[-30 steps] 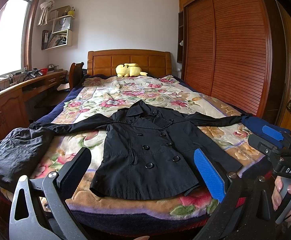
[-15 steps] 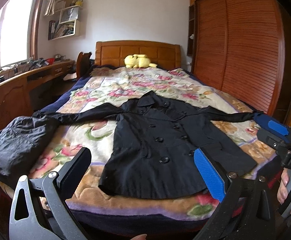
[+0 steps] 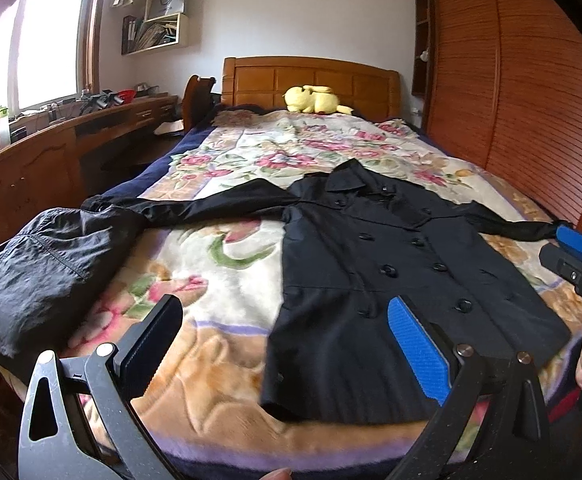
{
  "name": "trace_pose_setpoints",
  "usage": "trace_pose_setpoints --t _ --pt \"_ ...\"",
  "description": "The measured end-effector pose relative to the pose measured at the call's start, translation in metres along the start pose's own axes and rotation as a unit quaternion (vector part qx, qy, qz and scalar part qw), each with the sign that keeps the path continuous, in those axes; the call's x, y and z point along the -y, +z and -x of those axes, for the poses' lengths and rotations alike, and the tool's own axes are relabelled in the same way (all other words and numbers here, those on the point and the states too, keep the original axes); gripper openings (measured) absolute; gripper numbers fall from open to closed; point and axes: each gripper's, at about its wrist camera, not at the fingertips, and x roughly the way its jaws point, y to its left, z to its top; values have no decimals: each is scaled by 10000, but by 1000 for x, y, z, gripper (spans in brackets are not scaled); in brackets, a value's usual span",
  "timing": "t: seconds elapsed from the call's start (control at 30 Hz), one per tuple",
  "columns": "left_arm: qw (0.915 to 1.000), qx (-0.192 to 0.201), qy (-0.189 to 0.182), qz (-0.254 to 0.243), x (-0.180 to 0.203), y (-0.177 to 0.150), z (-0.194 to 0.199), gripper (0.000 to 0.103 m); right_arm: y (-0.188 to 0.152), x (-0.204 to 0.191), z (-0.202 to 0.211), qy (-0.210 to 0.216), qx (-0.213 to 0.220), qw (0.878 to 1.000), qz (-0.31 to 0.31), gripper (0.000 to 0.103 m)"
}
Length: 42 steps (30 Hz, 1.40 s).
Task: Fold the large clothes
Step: 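Reach the left tool to the sleeve nearest it and grasp it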
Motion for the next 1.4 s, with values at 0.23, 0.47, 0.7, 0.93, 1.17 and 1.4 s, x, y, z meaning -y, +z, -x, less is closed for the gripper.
trace_pose_setpoints --t 0.23,0.47,0.7,0.93,1.17,1.4 --pt "9997 -161 122 104 -26 4 -40 103 23 0 -60 251 -106 9994 198 103" --pt "9993 -297 188 100 -45 17 -81 103 27 0 -130 421 -392 9979 298 103" --pt "9986 -447 -10 291 -66 38 -118 103 10 2 -185 519 -924 9935 424 103" --pt "9979 -588 281 -14 -80 61 -166 103 1 20 -205 737 -1249 9893 132 103" --pt "9958 -848 324 -66 -98 79 -225 103 0 14 -217 765 -1205 9896 153 103" --pt "9921 -1086 628 24 -122 97 -273 103 -1 12 -219 764 -1195 9898 156 103"
